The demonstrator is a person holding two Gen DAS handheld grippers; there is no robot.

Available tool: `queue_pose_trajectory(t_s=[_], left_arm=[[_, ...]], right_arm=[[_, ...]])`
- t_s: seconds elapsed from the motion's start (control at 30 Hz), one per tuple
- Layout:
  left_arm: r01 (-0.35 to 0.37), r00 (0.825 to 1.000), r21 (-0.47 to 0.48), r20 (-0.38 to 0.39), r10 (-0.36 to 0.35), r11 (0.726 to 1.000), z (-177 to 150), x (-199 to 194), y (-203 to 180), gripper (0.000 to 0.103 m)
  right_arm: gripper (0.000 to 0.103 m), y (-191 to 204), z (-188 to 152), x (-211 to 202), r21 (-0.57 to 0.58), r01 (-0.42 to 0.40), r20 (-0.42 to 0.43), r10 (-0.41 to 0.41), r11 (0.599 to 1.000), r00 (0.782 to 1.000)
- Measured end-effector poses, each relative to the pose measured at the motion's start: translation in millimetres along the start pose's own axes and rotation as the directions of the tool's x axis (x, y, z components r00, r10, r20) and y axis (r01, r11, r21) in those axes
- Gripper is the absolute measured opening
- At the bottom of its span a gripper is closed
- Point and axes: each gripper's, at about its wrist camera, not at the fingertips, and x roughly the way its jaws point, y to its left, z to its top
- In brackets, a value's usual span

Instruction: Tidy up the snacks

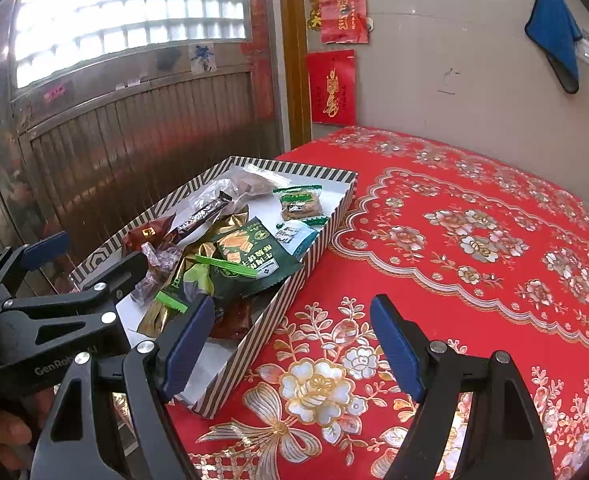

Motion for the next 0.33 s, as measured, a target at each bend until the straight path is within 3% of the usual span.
queue_pose_trajectory(t_s=[0.33], left_arm=[[-0.012, 1.0, 0.044, 0.03, 0.011, 0.999, -0.2, -1.5, -10.6, 0.099]], right_arm=[[0.08, -7.1, -1.0, 0.9, 0.016, -0.005, -0.011, 0.005, 1.0, 1.0]])
